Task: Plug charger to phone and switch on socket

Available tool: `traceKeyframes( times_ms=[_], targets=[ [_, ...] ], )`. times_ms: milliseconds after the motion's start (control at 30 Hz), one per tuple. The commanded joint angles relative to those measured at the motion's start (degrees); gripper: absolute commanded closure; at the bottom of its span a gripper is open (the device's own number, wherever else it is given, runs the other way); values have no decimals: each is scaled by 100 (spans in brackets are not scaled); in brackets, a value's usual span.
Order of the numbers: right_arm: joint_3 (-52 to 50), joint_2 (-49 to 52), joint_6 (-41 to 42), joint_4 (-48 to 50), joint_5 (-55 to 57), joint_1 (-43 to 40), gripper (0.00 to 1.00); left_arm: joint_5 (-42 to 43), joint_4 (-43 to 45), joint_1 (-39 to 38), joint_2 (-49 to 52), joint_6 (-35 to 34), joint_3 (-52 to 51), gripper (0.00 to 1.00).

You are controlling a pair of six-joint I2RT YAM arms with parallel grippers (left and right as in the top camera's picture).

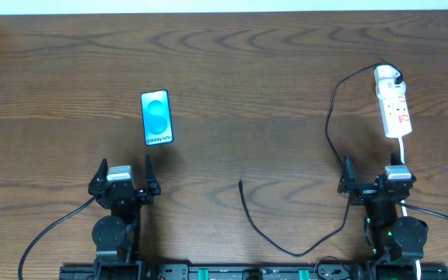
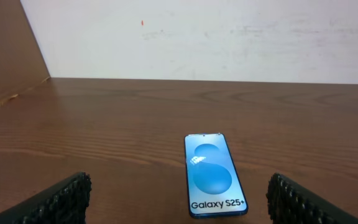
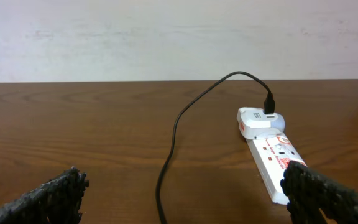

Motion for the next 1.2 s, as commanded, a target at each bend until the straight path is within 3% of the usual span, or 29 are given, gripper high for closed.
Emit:
traceKeyframes(
  times_ms=[0,667,1167],
  targets=[
    [-9,-35,33,-28,48,48,1,-11,-181,31,-35,50,-136,10],
    [-9,-35,33,-28,48,48,1,249,-190,31,170,-315,474,10],
    [-9,-35,33,-28,48,48,1,354,-271,31,2828,-315,2507,10]
  ],
)
